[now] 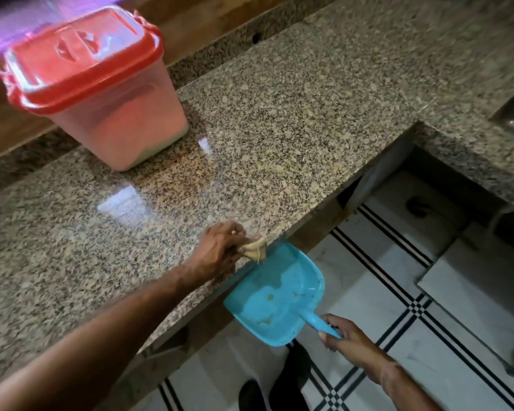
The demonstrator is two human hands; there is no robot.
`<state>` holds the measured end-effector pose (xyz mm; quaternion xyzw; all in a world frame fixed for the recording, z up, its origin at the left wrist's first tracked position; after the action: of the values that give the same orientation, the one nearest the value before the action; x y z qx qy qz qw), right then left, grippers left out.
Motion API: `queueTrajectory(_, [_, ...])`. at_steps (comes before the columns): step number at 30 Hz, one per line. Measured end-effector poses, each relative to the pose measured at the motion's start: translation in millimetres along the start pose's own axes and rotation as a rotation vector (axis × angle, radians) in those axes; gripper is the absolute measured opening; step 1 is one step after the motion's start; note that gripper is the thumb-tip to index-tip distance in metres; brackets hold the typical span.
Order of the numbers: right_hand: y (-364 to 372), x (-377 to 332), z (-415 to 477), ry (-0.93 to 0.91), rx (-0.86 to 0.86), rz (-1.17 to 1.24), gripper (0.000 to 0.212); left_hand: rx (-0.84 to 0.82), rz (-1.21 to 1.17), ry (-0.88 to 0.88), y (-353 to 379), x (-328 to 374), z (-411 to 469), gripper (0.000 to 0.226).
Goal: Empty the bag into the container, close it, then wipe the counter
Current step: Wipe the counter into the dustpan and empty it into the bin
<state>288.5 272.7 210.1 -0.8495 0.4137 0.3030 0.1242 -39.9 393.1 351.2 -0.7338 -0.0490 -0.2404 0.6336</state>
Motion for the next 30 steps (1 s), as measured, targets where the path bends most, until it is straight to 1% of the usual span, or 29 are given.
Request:
queueTrajectory(3, [15.2, -9.7, -9.6, -0.035, 0.015, 0.006, 0.024, -0.020, 0.020, -0.030, -7.4, -1.7, -40.2, 0.044])
queueTrajectory(7, [39.3, -16.4, -19.6, -0.120, 0.003, -0.026, 0.022, 0.001, 0.032, -0.062, -13.6, -16.0, -85.0, 0.034])
queueTrajectory(10, [54.9, -14.4, -27.4, -0.140, 0.021, -0.034, 0.022, -0.004, 0.000, -0.064, -19.2, -17.6, -92.8, 0.033])
queueTrajectory(12, [66.9, -14.2, -31.1, -0.143, 0.038, -0.050, 0.022, 0.082, -0.094, -0.083, -32.5, -18.4, -88.2, 0.033])
queueTrajectory(14, [80.0, -16.2, -34.9, -0.149, 0.048, -0.075, 0.020, 0.178, -0.225, -0.195, -44.8, -35.5, -94.2, 0.037])
queueTrajectory(16, [93.0, -20.1, -40.4, -0.151, 0.049, -0.104, 0.017, 0.221, -0.313, -0.331, -51.6, -59.2, -115.8, 0.034])
queueTrajectory(18, [107.3, -23.2, -46.7, -0.154, 0.047, -0.108, 0.017, 0.279, -0.362, -0.443, -61.1, -75.5, -151.2, 0.029])
queueTrajectory(19, [113.2, -24.5, -49.2, -0.161, 0.041, -0.107, 0.017, 0.327, -0.378, -0.495, -65.1, -84.5, -170.8, 0.026])
queueTrajectory(21, [126.8, -25.8, -53.7, -0.169, 0.021, -0.111, 0.016, 0.443, -0.408, -0.656, -68.9, -108.1, -222.5, 0.023])
queueTrajectory(23, [136.8, -22.8, -53.6, -0.162, 0.007, -0.109, 0.016, 0.507, -0.315, -0.828, -64.4, -135.0, -276.5, 0.023])
queueTrajectory(25, [147.3, -19.7, -52.8, -0.157, -0.004, -0.108, 0.016, 0.495, -0.208, -0.987, -54.1, -154.9, -317.8, 0.024])
queueTrajectory(26, [151.5, -18.2, -52.0, -0.154, -0.004, -0.109, 0.016, 0.490, -0.212, -1.072, -48.6, -159.4, -329.3, 0.022])
queueTrajectory(27, [155.3, -17.2, -51.0, -0.150, -0.006, -0.115, 0.016, 0.497, -0.217, -1.128, -45.1, -157.9, -333.8, 0.018])
queueTrajectory(28, [159.2, -17.1, -50.3, -0.146, -0.010, -0.122, 0.015, 0.510, -0.231, -1.145, -43.4, -152.4, -329.9, 0.016])
queueTrajectory(30, [165.6, -15.4, -47.3, -0.137, -0.017, -0.144, 0.015, 0.503, -0.278, -1.091, -39.8, -130.1, -302.6, 0.014])
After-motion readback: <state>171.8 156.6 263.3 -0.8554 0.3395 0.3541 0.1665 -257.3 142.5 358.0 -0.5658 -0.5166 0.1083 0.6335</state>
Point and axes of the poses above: each hand's wrist, its own z-axis towards the middle knuckle, its own y-axis out of the palm, x = y × z, the point moved 9 cm from there along z, towards the middle knuckle, and after that the axes turned 5 degrees about -x, right-handed, at the moved point
